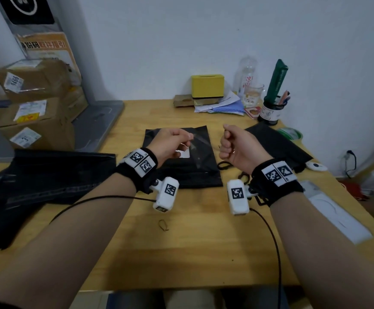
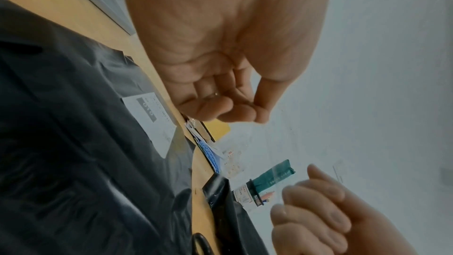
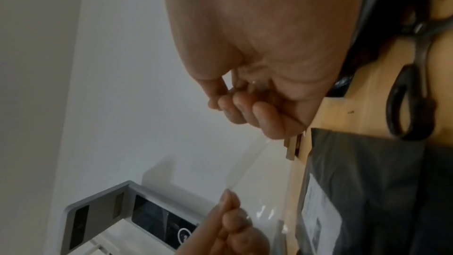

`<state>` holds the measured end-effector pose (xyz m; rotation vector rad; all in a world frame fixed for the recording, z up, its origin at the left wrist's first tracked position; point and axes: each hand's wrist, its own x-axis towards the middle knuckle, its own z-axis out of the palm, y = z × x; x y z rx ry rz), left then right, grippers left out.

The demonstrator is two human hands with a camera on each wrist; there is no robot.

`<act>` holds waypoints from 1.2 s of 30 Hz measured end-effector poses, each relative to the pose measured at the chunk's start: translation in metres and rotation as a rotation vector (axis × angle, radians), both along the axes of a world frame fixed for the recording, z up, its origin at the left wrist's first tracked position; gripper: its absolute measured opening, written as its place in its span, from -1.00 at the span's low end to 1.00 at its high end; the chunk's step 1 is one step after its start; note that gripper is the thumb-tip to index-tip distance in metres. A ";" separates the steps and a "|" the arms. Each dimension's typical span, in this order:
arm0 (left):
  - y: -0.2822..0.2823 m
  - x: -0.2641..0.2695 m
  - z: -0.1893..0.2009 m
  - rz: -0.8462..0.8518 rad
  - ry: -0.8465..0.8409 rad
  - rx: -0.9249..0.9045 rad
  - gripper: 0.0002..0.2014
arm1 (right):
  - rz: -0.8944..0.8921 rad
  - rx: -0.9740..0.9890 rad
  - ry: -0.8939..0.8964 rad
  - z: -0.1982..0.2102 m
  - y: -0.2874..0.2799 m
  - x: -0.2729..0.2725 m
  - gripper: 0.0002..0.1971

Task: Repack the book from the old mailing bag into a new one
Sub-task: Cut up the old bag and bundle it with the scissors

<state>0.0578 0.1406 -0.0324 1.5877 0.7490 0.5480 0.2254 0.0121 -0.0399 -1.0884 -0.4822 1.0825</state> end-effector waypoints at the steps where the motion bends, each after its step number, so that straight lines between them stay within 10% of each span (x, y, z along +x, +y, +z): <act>1: 0.001 0.002 -0.001 0.036 -0.032 -0.037 -0.92 | -0.018 -0.026 -0.021 -0.001 -0.003 0.004 -0.64; 10: 0.003 0.020 0.003 0.323 -0.228 -0.219 -0.96 | -0.074 -0.313 -0.265 0.009 -0.018 0.043 -0.68; 27: -0.011 0.032 -0.004 0.143 -0.042 -0.241 -0.91 | 0.012 -0.839 -0.770 -0.017 -0.017 0.066 -0.39; 31: -0.012 0.031 -0.006 0.125 -0.024 -0.240 -0.91 | -0.098 -0.803 -0.735 -0.016 -0.016 0.062 -0.27; 36: -0.011 0.034 -0.009 0.137 -0.040 -0.230 -0.92 | -0.384 -0.519 -0.683 0.021 -0.013 0.054 -0.70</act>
